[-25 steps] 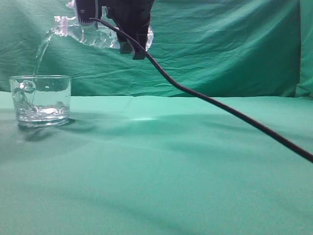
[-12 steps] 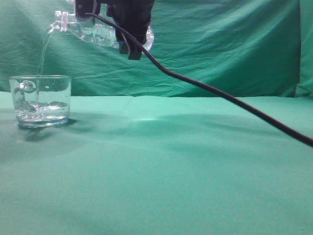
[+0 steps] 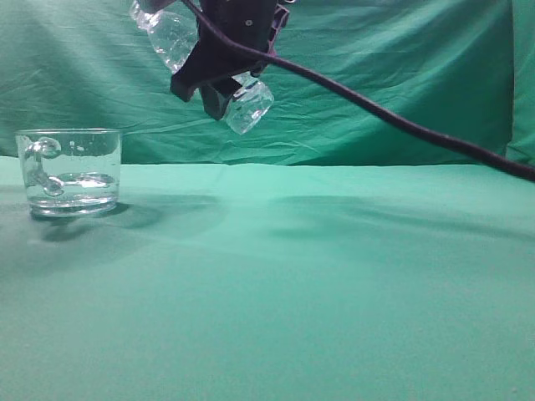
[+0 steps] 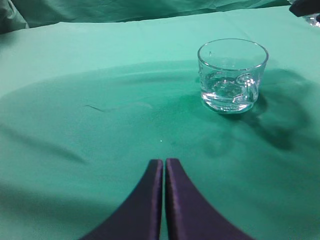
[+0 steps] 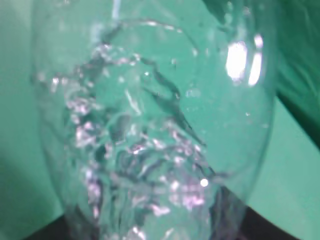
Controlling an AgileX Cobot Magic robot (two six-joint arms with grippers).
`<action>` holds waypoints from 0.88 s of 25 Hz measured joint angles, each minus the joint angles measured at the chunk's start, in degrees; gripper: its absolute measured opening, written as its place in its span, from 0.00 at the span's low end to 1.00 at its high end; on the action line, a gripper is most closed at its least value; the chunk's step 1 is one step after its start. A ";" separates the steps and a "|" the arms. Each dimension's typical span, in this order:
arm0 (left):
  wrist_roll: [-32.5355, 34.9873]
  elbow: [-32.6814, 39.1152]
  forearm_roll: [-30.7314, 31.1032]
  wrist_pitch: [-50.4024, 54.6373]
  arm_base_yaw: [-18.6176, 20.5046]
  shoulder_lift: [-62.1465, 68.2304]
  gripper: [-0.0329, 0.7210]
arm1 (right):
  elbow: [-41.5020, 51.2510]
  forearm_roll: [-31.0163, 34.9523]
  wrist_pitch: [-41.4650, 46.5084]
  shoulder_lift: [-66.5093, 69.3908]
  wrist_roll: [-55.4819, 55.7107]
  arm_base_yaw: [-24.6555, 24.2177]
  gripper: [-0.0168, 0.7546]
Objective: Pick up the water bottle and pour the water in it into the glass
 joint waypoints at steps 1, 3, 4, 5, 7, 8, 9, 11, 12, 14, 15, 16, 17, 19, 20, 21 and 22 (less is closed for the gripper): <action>0.00 0.00 0.00 0.00 0.00 0.00 0.04 | 0.00 4.06 1.21 -0.74 0.00 0.00 0.43; 0.00 0.00 0.00 0.00 0.00 0.00 0.04 | 0.00 9.73 2.97 -2.46 0.00 0.00 0.43; 0.00 0.00 0.00 0.00 0.00 0.00 0.04 | 0.00 12.06 3.60 -3.54 0.00 0.00 0.43; 0.00 0.00 0.00 0.00 0.00 0.00 0.04 | 0.00 13.94 4.24 -4.56 0.00 0.00 0.43; 0.00 0.00 0.00 0.00 0.00 0.00 0.04 | 0.26 16.32 4.93 -7.18 0.00 0.00 0.43; 0.00 0.00 0.00 0.00 0.00 0.00 0.04 | 0.73 17.38 4.92 -8.72 0.00 0.00 0.43; 0.00 0.00 0.00 0.00 0.00 0.00 0.04 | 1.80 18.80 4.50 -10.19 -0.11 -0.11 0.43; 0.00 0.00 0.00 0.00 0.00 0.00 0.04 | 5.23 21.30 2.51 -14.24 -0.20 -0.98 0.43; 0.00 0.00 0.00 0.00 0.00 0.00 0.04 | 7.79 22.38 0.74 -16.02 -0.25 -1.78 0.43; 0.00 0.00 0.00 0.00 0.00 0.00 0.04 | 14.02 23.25 -3.14 -20.62 -0.25 -3.94 0.43; 0.00 0.00 0.00 0.00 0.00 0.00 0.04 | 16.91 23.35 -5.73 -22.99 -0.25 -4.97 0.43; 0.00 0.00 0.00 0.00 0.00 0.00 0.04 | 20.53 23.35 -8.74 -25.01 -0.25 -6.28 0.43; 0.00 0.00 0.00 0.00 0.00 0.00 0.04 | 24.23 23.35 -11.50 -27.40 -0.25 -7.62 0.43; 0.00 0.00 0.00 0.00 0.00 0.00 0.04 | 30.96 23.35 -18.63 -32.05 -0.14 -10.13 0.43; 0.00 0.00 0.00 0.00 0.00 0.00 0.04 | 34.50 23.35 -21.72 -33.87 -0.05 -11.58 0.43; 0.00 0.00 0.00 0.00 0.00 0.00 0.04 | 37.92 23.35 -25.29 -35.86 0.28 -13.08 0.43; 0.00 0.00 0.00 0.00 0.00 0.00 0.04 | 40.64 23.35 -28.83 -37.64 0.76 -14.37 0.43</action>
